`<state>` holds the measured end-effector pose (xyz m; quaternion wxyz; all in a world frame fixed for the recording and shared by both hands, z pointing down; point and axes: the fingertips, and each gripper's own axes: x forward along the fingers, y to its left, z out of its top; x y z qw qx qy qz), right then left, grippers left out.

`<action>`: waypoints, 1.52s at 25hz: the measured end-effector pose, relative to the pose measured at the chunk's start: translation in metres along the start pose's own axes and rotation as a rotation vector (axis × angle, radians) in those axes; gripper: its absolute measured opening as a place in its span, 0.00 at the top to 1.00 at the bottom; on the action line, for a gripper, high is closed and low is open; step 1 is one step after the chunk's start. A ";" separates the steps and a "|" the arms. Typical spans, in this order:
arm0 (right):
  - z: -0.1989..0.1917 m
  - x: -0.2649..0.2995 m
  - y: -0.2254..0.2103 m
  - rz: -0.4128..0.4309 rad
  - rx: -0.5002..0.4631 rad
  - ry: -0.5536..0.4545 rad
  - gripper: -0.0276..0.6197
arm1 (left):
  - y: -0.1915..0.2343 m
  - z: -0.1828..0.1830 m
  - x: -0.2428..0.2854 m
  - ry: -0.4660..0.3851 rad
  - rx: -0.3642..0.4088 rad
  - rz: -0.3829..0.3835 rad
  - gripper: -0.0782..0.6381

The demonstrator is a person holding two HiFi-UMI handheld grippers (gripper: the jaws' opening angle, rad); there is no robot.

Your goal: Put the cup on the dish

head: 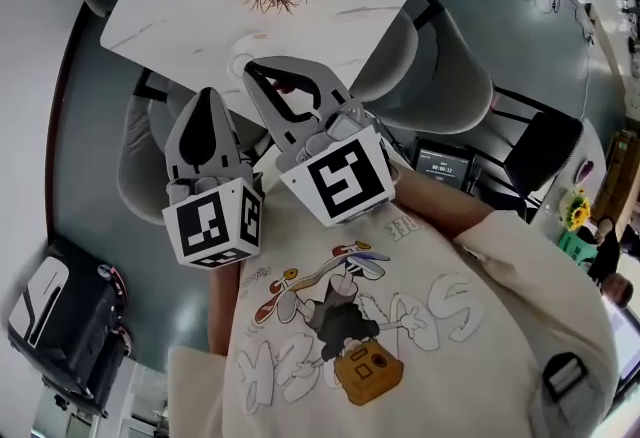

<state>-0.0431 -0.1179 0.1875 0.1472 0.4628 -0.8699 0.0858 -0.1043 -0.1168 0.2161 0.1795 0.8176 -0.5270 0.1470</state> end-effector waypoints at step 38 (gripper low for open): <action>-0.001 0.006 0.014 0.049 0.083 -0.058 0.95 | 0.007 -0.012 -0.017 0.019 -0.011 0.035 0.88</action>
